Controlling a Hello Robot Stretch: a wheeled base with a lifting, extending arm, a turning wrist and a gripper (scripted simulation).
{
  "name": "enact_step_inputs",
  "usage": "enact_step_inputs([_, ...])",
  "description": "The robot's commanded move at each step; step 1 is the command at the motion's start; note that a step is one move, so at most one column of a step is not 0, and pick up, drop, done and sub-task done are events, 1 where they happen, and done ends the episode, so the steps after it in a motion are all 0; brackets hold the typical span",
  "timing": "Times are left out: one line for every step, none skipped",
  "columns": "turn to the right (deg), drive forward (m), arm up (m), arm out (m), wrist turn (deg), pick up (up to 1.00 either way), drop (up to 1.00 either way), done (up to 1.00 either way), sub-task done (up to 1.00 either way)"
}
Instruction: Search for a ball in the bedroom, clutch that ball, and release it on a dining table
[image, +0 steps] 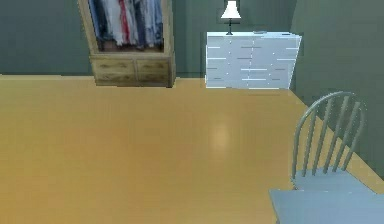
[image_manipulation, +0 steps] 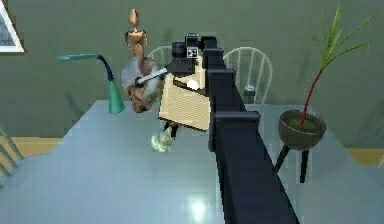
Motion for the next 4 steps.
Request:
enact_step_inputs([0.0,0.00,0.00,0.00,36.0,0.00,0.00,0.00,0.00])
enact_step_inputs([0.0,0.00,-0.02,0.00,0.0,0.00,0.00,0.00,0.00])
enact_step_inputs([0.0,0.00,-0.32,0.00,0.0,0.00,0.00,0.00,0.00])
enact_step_inputs([0.0,0.00,0.00,0.00,0.0,0.00,1.00,0.00,0.00])
